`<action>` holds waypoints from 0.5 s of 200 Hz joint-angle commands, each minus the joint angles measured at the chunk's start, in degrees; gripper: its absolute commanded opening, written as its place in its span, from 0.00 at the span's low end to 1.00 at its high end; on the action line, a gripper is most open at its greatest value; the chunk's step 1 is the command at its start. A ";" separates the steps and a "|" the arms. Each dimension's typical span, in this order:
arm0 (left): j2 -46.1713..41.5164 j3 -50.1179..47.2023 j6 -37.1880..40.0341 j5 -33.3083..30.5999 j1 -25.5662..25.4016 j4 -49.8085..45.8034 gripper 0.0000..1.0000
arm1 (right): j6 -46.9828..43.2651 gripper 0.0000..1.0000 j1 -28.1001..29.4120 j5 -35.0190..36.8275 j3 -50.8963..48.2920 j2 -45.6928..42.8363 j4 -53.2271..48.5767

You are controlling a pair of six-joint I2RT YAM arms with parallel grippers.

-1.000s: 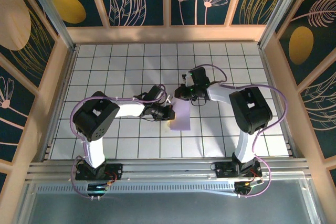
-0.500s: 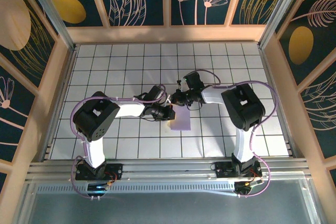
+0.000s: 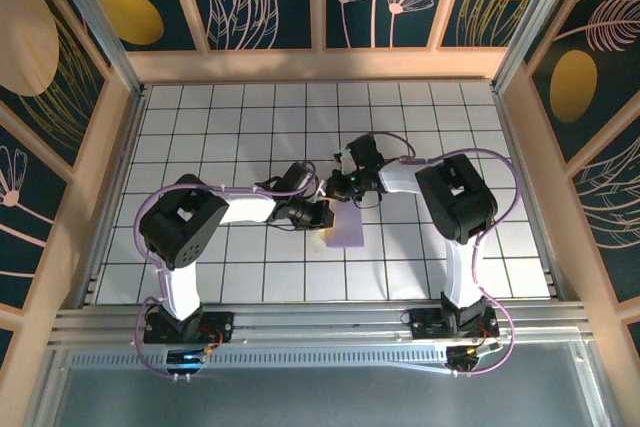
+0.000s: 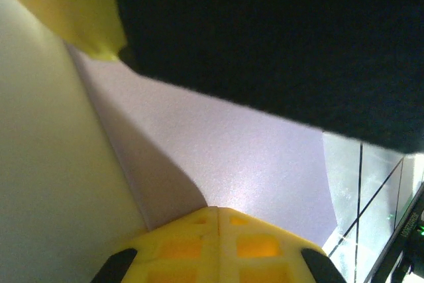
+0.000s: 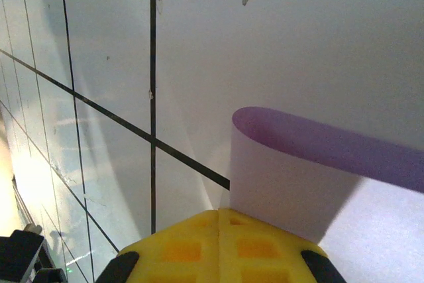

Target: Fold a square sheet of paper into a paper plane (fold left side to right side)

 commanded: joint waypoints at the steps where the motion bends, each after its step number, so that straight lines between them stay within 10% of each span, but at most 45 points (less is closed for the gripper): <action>1: 2.75 -0.86 -0.12 -1.90 -0.77 -3.93 0.00 | -2.09 0.00 -0.92 4.44 1.99 2.78 0.02; 100: 3.25 -0.92 -0.07 -1.94 -1.00 -4.02 0.00 | -3.66 0.00 -4.53 3.85 8.00 5.75 -0.92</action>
